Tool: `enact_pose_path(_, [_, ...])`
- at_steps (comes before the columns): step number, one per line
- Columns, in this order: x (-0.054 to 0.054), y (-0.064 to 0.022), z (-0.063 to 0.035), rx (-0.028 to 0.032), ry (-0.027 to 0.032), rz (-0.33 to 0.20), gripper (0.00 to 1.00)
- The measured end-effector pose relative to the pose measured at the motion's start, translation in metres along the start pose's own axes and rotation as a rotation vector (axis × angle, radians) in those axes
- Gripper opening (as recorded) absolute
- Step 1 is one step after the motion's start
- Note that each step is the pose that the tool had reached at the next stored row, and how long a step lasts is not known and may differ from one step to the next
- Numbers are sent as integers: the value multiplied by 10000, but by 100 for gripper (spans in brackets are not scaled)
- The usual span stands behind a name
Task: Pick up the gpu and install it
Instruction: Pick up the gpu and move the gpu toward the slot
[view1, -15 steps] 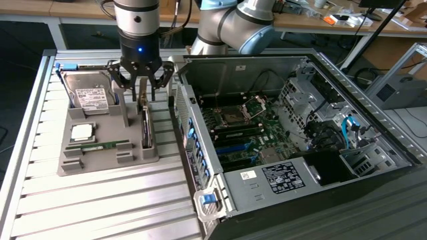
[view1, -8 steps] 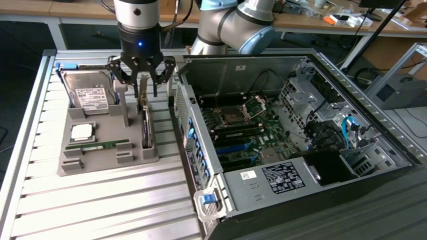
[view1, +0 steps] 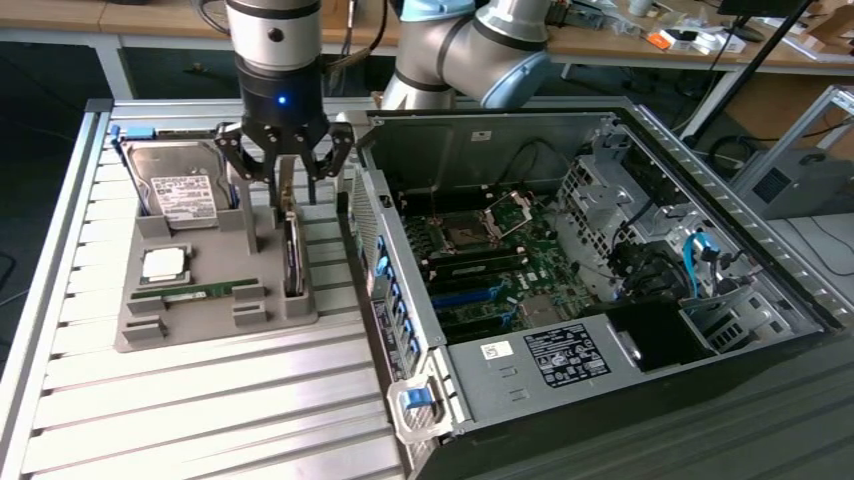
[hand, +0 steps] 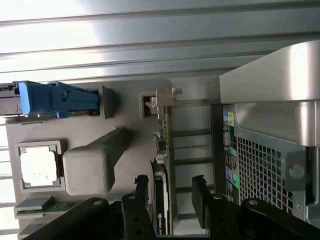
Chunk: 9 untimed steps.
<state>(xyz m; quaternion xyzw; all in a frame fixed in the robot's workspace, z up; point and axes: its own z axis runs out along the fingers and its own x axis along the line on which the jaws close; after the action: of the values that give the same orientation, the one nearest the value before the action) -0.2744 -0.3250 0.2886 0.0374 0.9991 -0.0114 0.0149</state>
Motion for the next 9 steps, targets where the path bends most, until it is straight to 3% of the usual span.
enact_pose_path(9, [3, -112, 156, -2, -2, 0, 48])
